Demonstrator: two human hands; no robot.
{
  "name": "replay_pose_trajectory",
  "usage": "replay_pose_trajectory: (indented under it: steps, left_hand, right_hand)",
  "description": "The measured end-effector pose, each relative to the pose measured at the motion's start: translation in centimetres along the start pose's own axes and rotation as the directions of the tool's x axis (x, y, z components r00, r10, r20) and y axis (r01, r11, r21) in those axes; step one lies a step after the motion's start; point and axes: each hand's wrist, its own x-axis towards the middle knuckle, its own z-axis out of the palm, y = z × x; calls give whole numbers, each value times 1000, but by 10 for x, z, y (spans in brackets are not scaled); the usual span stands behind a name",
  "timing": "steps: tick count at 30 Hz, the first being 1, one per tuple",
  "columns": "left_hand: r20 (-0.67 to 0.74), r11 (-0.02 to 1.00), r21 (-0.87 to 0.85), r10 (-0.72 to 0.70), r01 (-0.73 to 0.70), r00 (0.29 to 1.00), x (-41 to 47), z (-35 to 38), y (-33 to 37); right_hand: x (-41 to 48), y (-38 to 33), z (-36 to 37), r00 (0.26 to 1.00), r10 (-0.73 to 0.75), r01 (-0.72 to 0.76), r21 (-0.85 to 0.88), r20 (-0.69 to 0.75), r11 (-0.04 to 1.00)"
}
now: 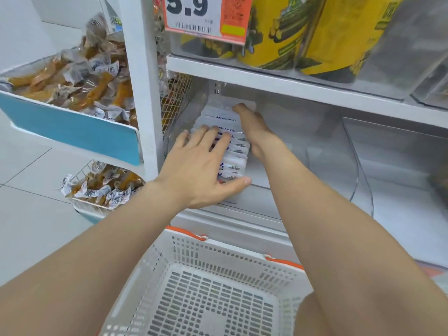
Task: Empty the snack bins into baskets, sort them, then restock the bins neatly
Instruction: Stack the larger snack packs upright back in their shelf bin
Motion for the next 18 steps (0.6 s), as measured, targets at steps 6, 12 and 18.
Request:
replay_pose_trajectory:
  steps: [6,12,18]
  left_hand:
    - [4,999,24,-28,28,1000,0,-7,7]
    - [173,995,-80,-49,64,984,2,-8,0]
    - [133,993,-111,-21,36,991,-15,-19,-2]
  right_hand:
    - [-14,0,-3,997,73,-75,113,14,991]
    - [-46,2,-4,991,100,-111,141,84,984]
    - [-98,2,-14,996,81,-86,-132,-48,987]
